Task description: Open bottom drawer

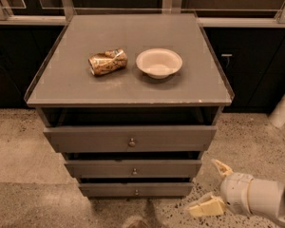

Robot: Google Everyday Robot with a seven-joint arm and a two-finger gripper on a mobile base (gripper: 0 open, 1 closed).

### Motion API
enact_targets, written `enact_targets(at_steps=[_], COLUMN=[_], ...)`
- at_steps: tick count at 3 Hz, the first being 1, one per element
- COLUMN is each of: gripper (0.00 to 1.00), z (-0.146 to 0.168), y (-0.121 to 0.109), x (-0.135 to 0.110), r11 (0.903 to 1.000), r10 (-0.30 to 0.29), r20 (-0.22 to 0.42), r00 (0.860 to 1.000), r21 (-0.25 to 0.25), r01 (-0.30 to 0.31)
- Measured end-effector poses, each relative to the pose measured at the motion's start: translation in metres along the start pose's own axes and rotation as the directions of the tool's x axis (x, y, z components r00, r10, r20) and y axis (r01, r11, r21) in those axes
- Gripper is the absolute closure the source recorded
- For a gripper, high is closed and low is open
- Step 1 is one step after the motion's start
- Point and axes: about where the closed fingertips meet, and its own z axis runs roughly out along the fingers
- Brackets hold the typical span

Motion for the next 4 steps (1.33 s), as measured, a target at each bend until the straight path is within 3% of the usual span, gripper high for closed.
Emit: enact_targets(at_steps=[1,2,4], gripper=[0.00,0.00,0.00], z=[0.048,0.098,0.107], y=[-0.023,-0.033,-0.022], x=[0.029,0.069,0.086], r11=[0.9991,0.9905,0.9834], r10=[0.039,0.118,0.168], r20=[0.072,0.059,0.065], r00=[0.997,0.991,0.984], r21=[-0.017,-0.078,-0.082], r01=[-0.038,-0.113,-0.162])
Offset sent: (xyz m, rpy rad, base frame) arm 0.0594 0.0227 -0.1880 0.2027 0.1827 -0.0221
